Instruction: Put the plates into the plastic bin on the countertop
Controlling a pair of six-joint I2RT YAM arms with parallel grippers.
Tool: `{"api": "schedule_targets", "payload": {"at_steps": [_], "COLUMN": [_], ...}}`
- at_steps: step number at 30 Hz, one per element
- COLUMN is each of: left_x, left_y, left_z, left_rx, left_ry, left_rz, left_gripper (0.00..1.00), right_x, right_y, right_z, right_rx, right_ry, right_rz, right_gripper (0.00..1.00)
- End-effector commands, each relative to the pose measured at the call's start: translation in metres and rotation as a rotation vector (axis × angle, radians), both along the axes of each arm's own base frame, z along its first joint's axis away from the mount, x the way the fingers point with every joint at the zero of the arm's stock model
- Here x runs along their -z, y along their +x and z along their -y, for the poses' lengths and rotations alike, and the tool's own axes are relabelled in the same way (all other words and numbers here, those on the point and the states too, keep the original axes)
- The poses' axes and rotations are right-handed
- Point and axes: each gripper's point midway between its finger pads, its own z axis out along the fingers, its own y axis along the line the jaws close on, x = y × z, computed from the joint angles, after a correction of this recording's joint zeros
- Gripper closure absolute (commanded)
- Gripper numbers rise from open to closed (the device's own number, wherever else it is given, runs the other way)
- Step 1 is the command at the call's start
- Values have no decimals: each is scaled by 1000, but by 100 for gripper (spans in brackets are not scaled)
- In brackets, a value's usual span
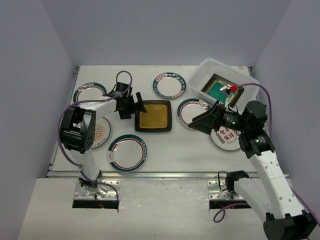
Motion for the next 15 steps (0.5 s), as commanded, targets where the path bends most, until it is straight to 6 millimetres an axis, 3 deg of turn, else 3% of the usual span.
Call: {"api": "schedule_targets", "payload": {"at_steps": [1, 6, 11, 15], "left_x": [17, 38, 49, 59], "left_y": [8, -3, -3, -1], "left_z": [-9, 7, -2, -1], "left_rx": [15, 80, 56, 58], "left_ry": [16, -154, -176, -181], "left_rz": [-15, -75, -112, -136], "left_gripper": [1, 16, 40, 48], "right_x": [-12, 0, -2, -8], "right_y": [-25, -27, -31, -31], "right_z": [-1, -1, -4, -4], "right_rx": [-94, -118, -160, -162], "right_ry": [12, -6, 19, 37], "right_rz": [94, 77, 93, 105], "right_gripper": [1, 1, 1, 1]}}
